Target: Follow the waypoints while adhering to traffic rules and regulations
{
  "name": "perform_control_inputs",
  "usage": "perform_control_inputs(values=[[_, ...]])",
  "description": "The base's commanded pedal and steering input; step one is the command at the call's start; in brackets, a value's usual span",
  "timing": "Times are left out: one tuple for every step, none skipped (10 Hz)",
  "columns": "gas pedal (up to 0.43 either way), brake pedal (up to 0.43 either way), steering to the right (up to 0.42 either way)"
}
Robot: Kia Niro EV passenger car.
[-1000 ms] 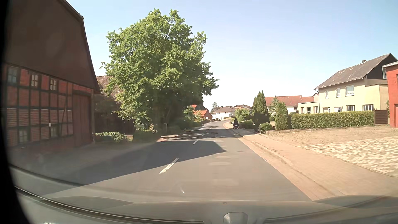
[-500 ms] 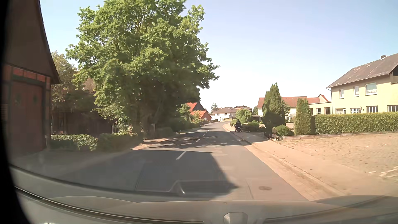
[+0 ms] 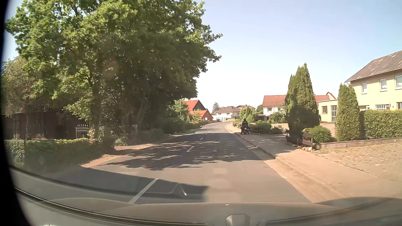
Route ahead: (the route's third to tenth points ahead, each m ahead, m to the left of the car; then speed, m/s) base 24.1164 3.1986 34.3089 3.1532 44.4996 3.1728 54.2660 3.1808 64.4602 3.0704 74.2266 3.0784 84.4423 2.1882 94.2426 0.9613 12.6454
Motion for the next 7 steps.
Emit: perform_control_inputs(values=[[0.15, 0.006, -0.003], [0.15, 0.006, -0.004], [0.15, 0.006, -0.004], [0.15, 0.006, -0.003], [0.138, 0.006, -0.003], [0.138, 0.006, -0.002], [0.138, 0.006, -0.001]])
